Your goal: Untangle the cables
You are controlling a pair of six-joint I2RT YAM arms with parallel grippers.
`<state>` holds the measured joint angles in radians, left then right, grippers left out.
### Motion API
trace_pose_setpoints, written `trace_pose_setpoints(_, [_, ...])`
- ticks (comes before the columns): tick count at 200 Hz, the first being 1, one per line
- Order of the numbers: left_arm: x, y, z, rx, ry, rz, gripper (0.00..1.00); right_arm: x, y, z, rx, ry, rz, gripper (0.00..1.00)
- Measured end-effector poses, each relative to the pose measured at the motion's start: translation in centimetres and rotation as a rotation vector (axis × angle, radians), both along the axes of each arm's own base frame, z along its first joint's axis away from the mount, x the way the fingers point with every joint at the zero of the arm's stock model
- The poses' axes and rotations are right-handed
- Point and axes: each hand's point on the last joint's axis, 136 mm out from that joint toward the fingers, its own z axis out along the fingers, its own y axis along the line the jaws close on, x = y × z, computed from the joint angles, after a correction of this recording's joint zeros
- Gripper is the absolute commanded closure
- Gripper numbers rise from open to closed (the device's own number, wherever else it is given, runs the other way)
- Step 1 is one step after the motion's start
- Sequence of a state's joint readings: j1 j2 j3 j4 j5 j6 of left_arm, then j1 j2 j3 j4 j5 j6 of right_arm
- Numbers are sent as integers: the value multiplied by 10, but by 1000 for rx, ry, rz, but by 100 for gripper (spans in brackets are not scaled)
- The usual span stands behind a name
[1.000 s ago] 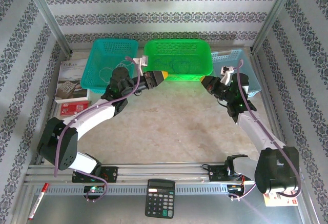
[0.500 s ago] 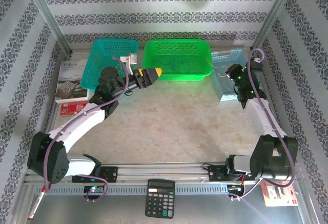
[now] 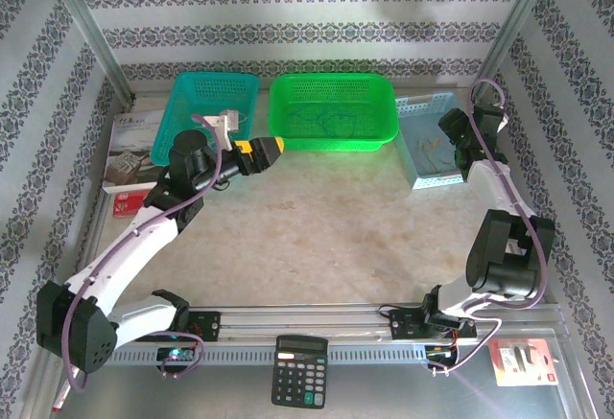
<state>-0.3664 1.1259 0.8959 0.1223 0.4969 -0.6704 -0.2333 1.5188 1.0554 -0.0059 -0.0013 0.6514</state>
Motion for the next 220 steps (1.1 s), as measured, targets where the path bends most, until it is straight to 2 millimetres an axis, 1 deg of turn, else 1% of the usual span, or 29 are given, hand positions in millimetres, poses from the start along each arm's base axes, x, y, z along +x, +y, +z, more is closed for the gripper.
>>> trace_pose_setpoints(12, [-1, 4, -2, 18, 5, 15, 0, -1, 3, 3, 1, -4, 18, 17])
trace_pose_setpoints(17, [0, 6, -3, 23, 5, 22, 0, -2, 5, 6, 1, -10, 26, 14])
trace_pose_setpoints(24, [-1, 9, -4, 33, 6, 35, 0, -3, 7, 12, -2, -23, 39, 12])
trace_pose_setpoints(27, [-1, 11, -4, 38, 6, 42, 0, -4, 8, 15, -1, -31, 42, 9])
trace_pose_setpoints(36, [-1, 16, -4, 54, 4, 63, 0, -8, 14, 26, -13, -54, 65, 6])
trace_pose_setpoints(39, [-1, 18, -4, 58, 2, 70, 0, -9, 15, 29, -13, -62, 68, 2])
trace_pose_setpoints(57, [-3, 32, -4, 105, -12, 128, 0, -20, 29, 51, -38, -114, 114, 2])
trace_pose_setpoints(75, [-6, 54, -2, 166, -44, 209, 0, -30, 50, 71, -80, -160, 179, 2])
trace_pose_setpoints(86, [-8, 72, -1, 209, -71, 277, 0, -35, 65, 80, -116, -179, 220, 2])
trace_pose_setpoints(95, [-9, 88, -2, 244, -94, 337, 0, -39, 74, 85, -148, -186, 241, 2])
trace_pose_setpoints(109, [-11, 115, -9, 306, -116, 436, 0, -46, 87, 86, -202, -191, 268, 2])
trace_pose_setpoints(118, [-11, 132, -17, 350, -117, 494, 0, -49, 94, 83, -233, -188, 286, 2])
trace_pose_setpoints(129, [-12, 151, -31, 409, -109, 555, 0, -53, 99, 72, -270, -171, 303, 2])
trace_pose_setpoints(137, [-11, 161, -42, 450, -98, 588, 0, -56, 101, 61, -293, -153, 311, 2])
trace_pose_setpoints(151, [-11, 176, -67, 522, -81, 635, 0, -62, 103, 37, -329, -111, 329, 2])
trace_pose_setpoints(166, [-11, 186, -92, 588, -72, 664, 0, -71, 106, 11, -377, -63, 356, 2])
trace_pose_setpoints(179, [-10, 194, -115, 646, -53, 682, 0, -79, 107, -6, -424, -26, 374, 2])
trace_pose_setpoints(189, [-8, 197, -130, 690, -45, 686, 0, -83, 107, -12, -456, -16, 381, 2])
trace_pose_setpoints(205, [-3, 200, -148, 736, -66, 691, 0, -88, 103, -18, -505, -12, 377, 2])
trace_pose_setpoints(220, [0, 206, -169, 782, -68, 703, 0, -92, 98, -26, -542, -8, 364, 2])
